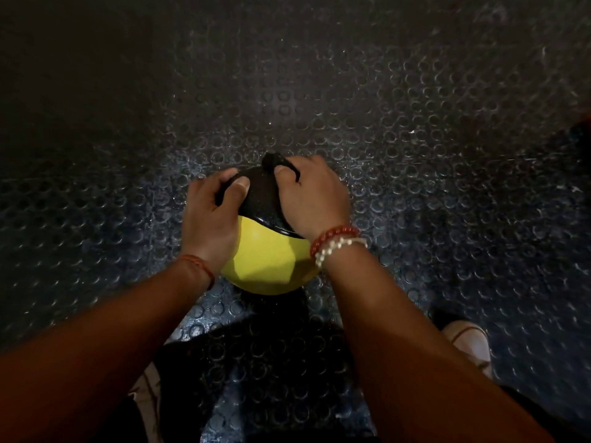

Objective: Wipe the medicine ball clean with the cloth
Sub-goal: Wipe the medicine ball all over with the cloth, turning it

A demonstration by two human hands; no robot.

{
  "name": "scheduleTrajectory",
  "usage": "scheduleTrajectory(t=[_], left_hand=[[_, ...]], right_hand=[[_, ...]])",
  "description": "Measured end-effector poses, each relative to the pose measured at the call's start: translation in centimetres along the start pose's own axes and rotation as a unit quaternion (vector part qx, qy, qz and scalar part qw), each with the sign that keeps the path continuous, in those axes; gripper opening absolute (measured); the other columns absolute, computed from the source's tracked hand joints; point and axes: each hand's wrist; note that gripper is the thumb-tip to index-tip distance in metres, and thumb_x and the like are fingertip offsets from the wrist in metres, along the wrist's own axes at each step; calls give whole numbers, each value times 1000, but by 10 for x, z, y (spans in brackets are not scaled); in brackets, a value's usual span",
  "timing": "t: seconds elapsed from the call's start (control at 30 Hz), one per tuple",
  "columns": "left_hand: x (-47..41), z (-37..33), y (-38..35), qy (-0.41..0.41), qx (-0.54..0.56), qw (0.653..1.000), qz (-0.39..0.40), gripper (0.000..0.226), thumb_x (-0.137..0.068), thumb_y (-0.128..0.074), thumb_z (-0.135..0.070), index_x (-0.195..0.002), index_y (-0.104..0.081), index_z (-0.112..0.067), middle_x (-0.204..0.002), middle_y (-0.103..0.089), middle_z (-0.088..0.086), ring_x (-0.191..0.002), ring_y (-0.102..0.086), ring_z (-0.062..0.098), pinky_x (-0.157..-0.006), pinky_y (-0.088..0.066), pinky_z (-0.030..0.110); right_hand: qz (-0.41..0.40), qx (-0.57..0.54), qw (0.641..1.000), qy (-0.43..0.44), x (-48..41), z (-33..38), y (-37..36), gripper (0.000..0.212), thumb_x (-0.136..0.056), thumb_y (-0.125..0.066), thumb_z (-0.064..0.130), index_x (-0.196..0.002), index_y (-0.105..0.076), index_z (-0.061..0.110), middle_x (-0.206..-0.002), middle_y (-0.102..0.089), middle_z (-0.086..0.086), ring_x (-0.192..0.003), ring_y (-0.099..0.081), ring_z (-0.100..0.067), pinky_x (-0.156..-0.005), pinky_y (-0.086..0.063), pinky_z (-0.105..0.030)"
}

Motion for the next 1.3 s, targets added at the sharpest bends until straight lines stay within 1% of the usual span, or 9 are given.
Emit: scheduleTrajectory(t=[0.13,0.3,0.4,0.5,0.67,0.9,1.03,1.13,1.3], left_hand=[[1,-1,0,1,10,1000,0,18,-98,-58,-28,-116,-63,-28,-118,-48,-2,-99,-51,0,-76,-30,-9],[1,0,-1,10,17,1000,-5,16,-97,-60,-32,-112,-64,-32,-119,-49,-4,-101,-52,-1,-82,-33,-2],[0,1,-3,16,23,1000,-9,18,-96,-61,-34,-113,-65,-31,-117,-49,-5,-109,-52,7,-92,-36,12],[-1,0,-4,16,25,1000,-10,22,-96,-60,-35,-117,-66,-29,-117,-49,-5,-111,-53,9,-96,-38,17],[-2,4,-1,-4,2,1000,-3,24,-99,-57,-32,-121,-65,-25,-120,-49,-1,-109,-50,7,-82,-33,0],[-3,13,3,-7,42,999,10,16,-96,-57,-34,-111,-63,-34,-122,-52,1,-112,-55,11,-98,-44,23],[-4,14,2,4,60,998,11,16,-96,-60,-33,-111,-65,-33,-127,-54,4,-113,-56,10,-98,-44,21],[-4,13,3,7,60,998,3,15,-98,-60,-29,-112,-65,-32,-126,-54,3,-111,-56,8,-93,-42,14],[-3,8,2,13,48,999,3,13,-97,-60,-33,-110,-64,-35,-125,-53,-1,-105,-54,-1,-96,-41,16]], right_hand=[[95,-115,983,-105,-29,-10,9,32,-94,-43,34,-79,-66,17,-89,-65,-3,-89,-60,-24,-83,-49,-36],[140,-119,967,-176,-25,-24,14,38,-101,-34,23,-121,-58,3,-128,-56,-20,-118,-51,-33,-97,-41,-34],[122,-194,947,-226,-9,-32,12,38,-101,-32,23,-122,-57,2,-124,-57,-20,-116,-52,-35,-95,-42,-36],[5,-251,934,-255,15,-29,2,36,-96,-38,37,-112,-62,16,-114,-60,-7,-104,-56,-26,-92,-43,-38],[-100,-109,980,-130,39,-13,-14,39,-95,-38,42,-129,-51,29,-126,-47,3,-107,-51,-21,-89,-42,-34],[-27,-43,998,23,11,-8,-3,31,-93,-43,39,-116,-61,29,-113,-55,1,-97,-55,-22,-82,-45,-35],[80,-185,974,-100,-20,-20,2,28,-90,-48,37,-89,-69,19,-99,-67,-6,-91,-62,-23,-88,-50,-41],[124,-265,925,-242,-16,-38,6,32,-95,-46,34,-89,-67,11,-100,-67,-8,-96,-62,-24,-93,-48,-38],[7,-349,879,-324,18,-54,-18,30,-89,-45,39,-76,-64,20,-104,-67,-7,-100,-61,-25,-97,-45,-47]])
Point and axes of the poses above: each hand's wrist, its own x-axis away from the middle knuckle, its own y-axis out of the back of the hand, z = x × y
